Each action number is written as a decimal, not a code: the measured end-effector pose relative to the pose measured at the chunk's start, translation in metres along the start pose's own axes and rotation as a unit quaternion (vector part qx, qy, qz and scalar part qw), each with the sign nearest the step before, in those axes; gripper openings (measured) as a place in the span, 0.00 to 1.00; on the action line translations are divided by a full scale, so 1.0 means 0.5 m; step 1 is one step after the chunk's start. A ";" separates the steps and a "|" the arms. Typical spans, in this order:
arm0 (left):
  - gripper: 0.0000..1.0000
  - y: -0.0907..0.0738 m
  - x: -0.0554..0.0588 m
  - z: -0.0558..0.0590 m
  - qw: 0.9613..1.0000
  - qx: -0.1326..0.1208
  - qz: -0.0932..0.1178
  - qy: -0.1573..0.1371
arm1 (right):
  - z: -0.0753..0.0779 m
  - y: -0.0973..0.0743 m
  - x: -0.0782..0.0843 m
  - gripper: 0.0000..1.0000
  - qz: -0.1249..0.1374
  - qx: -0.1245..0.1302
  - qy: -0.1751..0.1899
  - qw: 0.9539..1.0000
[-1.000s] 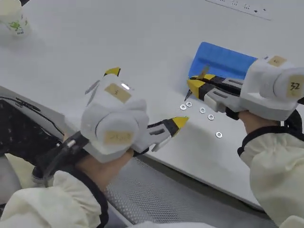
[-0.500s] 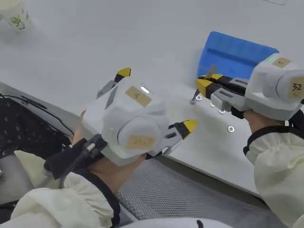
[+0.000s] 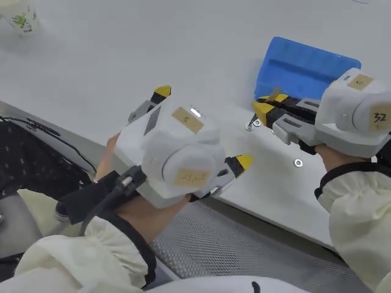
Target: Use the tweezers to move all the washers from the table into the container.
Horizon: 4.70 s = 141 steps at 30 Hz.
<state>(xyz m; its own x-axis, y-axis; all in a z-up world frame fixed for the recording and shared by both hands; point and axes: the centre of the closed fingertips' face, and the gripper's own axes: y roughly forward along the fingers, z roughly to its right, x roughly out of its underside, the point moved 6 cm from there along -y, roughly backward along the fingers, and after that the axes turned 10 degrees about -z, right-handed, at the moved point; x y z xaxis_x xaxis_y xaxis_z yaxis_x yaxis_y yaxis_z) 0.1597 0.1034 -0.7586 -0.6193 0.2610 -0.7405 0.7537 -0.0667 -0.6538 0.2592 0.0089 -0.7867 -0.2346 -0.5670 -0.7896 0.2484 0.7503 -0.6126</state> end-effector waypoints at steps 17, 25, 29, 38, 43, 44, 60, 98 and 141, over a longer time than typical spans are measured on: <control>0.99 -0.001 0.002 -0.002 1.000 -0.008 -0.001 -0.001 | 0.002 -0.015 0.014 0.02 -0.018 -0.001 0.007 1.000; 0.99 -0.001 0.002 -0.003 1.000 -0.009 0.000 -0.002 | 0.004 -0.020 0.018 0.02 -0.027 0.001 0.009 1.000; 0.99 -0.001 0.002 -0.003 1.000 -0.010 0.000 -0.002 | 0.003 -0.022 0.020 0.02 -0.033 0.000 0.008 0.999; 0.99 -0.001 0.004 -0.004 1.000 -0.012 -0.003 0.000 | 0.006 -0.015 0.008 0.02 -0.047 -0.004 0.005 0.999; 0.99 0.000 0.005 -0.004 1.000 -0.012 -0.005 0.000 | 0.015 -0.003 -0.007 0.03 -0.065 -0.005 -0.003 0.998; 0.99 0.000 0.005 -0.004 1.000 -0.012 -0.005 -0.001 | 0.016 0.000 -0.011 0.03 -0.068 -0.008 -0.001 0.998; 0.99 0.000 0.005 -0.005 1.000 -0.014 -0.007 0.000 | 0.010 0.015 -0.022 0.03 -0.066 -0.014 0.029 0.997; 0.94 -0.001 0.007 -0.010 1.000 -0.021 -0.015 -0.003 | 0.011 0.009 -0.017 0.03 -0.039 0.009 0.020 0.999; 0.99 0.002 0.008 -0.010 1.000 -0.023 -0.017 -0.002 | -0.002 -0.028 -0.045 0.00 -0.048 -0.001 0.000 0.999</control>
<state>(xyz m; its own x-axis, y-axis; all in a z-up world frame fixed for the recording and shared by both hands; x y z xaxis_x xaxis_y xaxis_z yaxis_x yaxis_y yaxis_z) 0.1593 0.1093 -0.7614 -0.6453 0.2581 -0.7190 0.7417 -0.0134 -0.6706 0.2600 0.0118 -0.7603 -0.2566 -0.6366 -0.7273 0.2223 0.6935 -0.6854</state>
